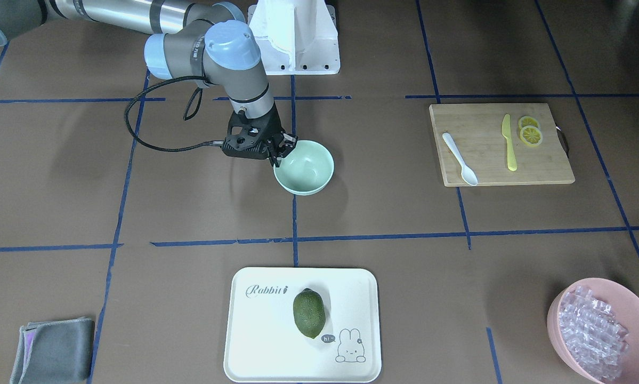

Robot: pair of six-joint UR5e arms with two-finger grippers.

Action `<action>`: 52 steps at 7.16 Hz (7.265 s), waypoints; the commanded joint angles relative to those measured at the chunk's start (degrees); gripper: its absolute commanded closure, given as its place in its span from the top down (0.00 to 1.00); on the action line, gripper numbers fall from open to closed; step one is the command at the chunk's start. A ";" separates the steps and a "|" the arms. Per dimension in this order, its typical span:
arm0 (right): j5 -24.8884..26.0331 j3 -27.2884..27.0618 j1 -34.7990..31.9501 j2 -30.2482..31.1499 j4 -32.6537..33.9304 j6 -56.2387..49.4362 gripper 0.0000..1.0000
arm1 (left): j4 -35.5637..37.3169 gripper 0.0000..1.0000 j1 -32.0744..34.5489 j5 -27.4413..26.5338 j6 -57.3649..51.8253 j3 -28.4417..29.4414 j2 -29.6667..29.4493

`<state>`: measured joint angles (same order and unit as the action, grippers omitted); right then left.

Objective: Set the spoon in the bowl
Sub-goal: 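Carry the green bowl with the right gripper toward the table centre, then release the bowl and withdraw the right gripper back to rest, then move the left gripper over the white spoon on the cutting board, then lower the left gripper and grasp the white spoon's handle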

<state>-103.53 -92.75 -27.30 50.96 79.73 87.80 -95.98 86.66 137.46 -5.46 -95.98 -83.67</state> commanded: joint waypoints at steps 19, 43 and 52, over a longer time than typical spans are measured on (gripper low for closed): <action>-27.25 -6.39 -50.60 38.40 4.52 -84.97 1.00 | -1.06 1.00 -6.41 -0.26 1.67 -0.52 -8.97; -26.63 -13.25 -58.48 44.93 15.72 -97.82 1.00 | -17.49 0.58 -47.64 -22.41 78.41 -6.86 -11.69; -26.55 -13.16 -58.48 44.93 15.72 -97.91 1.00 | -17.23 0.00 -47.38 -22.50 78.23 -7.29 -11.52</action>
<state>-130.08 -105.92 -85.78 95.92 95.45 -10.11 -113.27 39.14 114.83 72.93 -102.95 -95.17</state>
